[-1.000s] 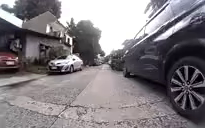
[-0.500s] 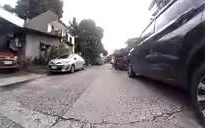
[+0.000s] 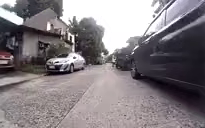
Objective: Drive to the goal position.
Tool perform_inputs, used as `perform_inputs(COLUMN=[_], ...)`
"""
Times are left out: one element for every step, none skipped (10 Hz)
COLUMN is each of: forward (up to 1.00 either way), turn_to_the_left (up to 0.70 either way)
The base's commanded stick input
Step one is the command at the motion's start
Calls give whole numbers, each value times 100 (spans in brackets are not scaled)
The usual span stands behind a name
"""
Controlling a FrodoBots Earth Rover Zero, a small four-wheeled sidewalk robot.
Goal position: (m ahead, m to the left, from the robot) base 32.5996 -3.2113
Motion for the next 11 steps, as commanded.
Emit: perform_inputs(forward=[70, 70, 70, 70, 70, 70, 70, 70, 70, 70, 70], turn_to_the_left=[0, 0, 0, 0, 0, 0, 0, 0, -12, -16, 0])
